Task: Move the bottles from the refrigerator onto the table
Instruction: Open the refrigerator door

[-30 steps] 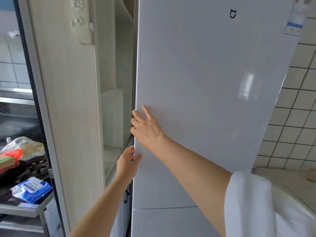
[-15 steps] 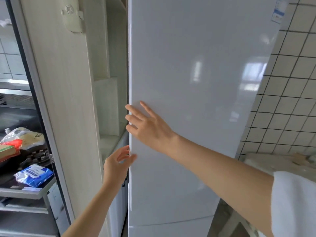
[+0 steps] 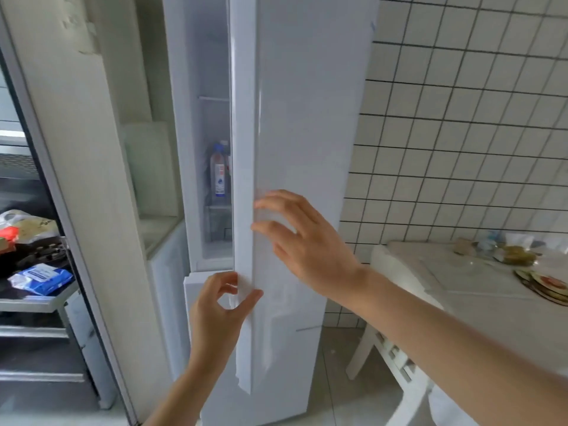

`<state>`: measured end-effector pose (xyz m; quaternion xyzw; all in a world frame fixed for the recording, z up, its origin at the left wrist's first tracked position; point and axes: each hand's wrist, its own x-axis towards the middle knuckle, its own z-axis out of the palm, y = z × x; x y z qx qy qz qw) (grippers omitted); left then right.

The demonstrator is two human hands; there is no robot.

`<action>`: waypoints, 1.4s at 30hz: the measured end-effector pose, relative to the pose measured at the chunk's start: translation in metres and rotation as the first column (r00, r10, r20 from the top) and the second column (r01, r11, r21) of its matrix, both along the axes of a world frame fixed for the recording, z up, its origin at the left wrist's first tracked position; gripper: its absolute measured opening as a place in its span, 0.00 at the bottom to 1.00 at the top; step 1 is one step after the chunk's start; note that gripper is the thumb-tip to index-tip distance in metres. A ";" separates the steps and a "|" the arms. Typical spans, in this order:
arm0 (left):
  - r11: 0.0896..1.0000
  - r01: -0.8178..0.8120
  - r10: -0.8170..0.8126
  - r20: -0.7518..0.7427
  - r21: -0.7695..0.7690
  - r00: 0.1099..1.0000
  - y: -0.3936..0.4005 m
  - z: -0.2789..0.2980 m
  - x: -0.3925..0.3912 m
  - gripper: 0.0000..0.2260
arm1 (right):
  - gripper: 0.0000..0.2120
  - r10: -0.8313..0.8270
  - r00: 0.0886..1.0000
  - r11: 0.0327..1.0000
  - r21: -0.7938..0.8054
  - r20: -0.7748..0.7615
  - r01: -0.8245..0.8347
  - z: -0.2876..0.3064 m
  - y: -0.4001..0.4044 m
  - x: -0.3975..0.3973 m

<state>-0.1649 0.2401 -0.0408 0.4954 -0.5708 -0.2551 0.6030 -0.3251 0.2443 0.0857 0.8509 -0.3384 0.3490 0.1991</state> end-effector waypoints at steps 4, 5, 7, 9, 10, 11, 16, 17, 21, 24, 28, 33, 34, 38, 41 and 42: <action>0.992 0.013 -0.010 0.025 -0.123 1.000 0.042 -0.006 -0.062 0.12 | 0.19 -0.080 0.943 0.986 0.163 0.324 0.028 -0.009 0.053 -0.063; 0.985 0.021 -0.014 0.042 -0.171 0.999 0.049 -0.008 -0.078 0.11 | 0.20 -0.102 0.914 0.974 0.226 0.394 0.011 -0.012 0.064 -0.078; 0.968 0.029 -0.010 0.075 -0.250 0.997 0.057 -0.011 -0.101 0.08 | 0.20 -0.150 0.863 0.946 0.324 0.482 -0.016 -0.018 0.078 -0.100; 0.956 0.041 -0.014 0.096 -0.290 0.995 0.063 -0.014 -0.130 0.13 | 0.18 -0.184 0.819 0.923 0.381 0.543 -0.046 -0.023 0.091 -0.123; 0.952 0.052 -0.020 0.108 -0.300 0.994 0.066 -0.014 -0.145 0.17 | 0.18 -0.196 0.795 0.919 0.391 0.575 -0.056 -0.024 0.096 -0.134; 0.949 0.070 -0.033 0.122 -0.307 0.992 0.068 -0.014 -0.160 0.22 | 0.17 -0.204 0.771 0.919 0.390 0.604 -0.063 -0.026 0.099 -0.145; 0.890 0.185 -0.050 0.314 -0.417 0.948 0.064 -0.009 -0.224 0.36 | 0.13 -0.253 0.621 0.939 0.344 0.742 -0.028 -0.031 0.100 -0.197; 0.872 0.217 -0.057 0.348 -0.439 0.936 0.060 -0.010 -0.238 0.36 | 0.13 -0.259 0.596 0.942 0.335 0.760 -0.018 -0.033 0.098 -0.208; 0.802 0.329 -0.132 0.390 -0.498 0.911 0.050 -0.014 -0.295 0.38 | 0.15 -0.263 0.538 0.958 0.283 0.801 0.046 -0.043 0.091 -0.253; 0.786 0.387 -0.218 0.370 -0.483 0.903 0.048 -0.015 -0.337 0.38 | 0.20 -0.283 0.552 0.958 0.264 0.784 0.116 -0.048 0.086 -0.290; 0.746 0.434 -0.236 0.409 -0.505 0.882 0.039 -0.015 -0.383 0.36 | 0.20 -0.340 0.522 0.940 0.282 0.782 0.191 -0.050 0.075 -0.330; 0.733 0.447 -0.167 0.501 -0.513 0.849 0.023 -0.017 -0.427 0.33 | 0.21 -0.407 0.450 0.909 0.305 0.795 0.284 -0.049 0.056 -0.371; 0.732 0.449 -0.158 0.514 -0.513 0.843 0.020 -0.018 -0.435 0.31 | 0.20 -0.412 0.446 0.905 0.302 0.795 0.299 -0.049 0.052 -0.378; 0.752 0.452 -0.142 0.551 -0.480 0.822 0.015 -0.016 -0.456 0.32 | 0.11 -0.426 0.461 0.895 0.291 0.778 0.337 -0.052 0.040 -0.402; 0.777 0.445 -0.145 0.560 -0.446 0.815 0.014 -0.014 -0.467 0.34 | 0.13 -0.442 0.480 0.888 0.292 0.758 0.356 -0.053 0.035 -0.415; 0.786 0.436 -0.140 0.561 -0.439 0.816 0.014 -0.014 -0.469 0.34 | 0.15 -0.445 0.494 0.887 0.294 0.747 0.355 -0.052 0.034 -0.418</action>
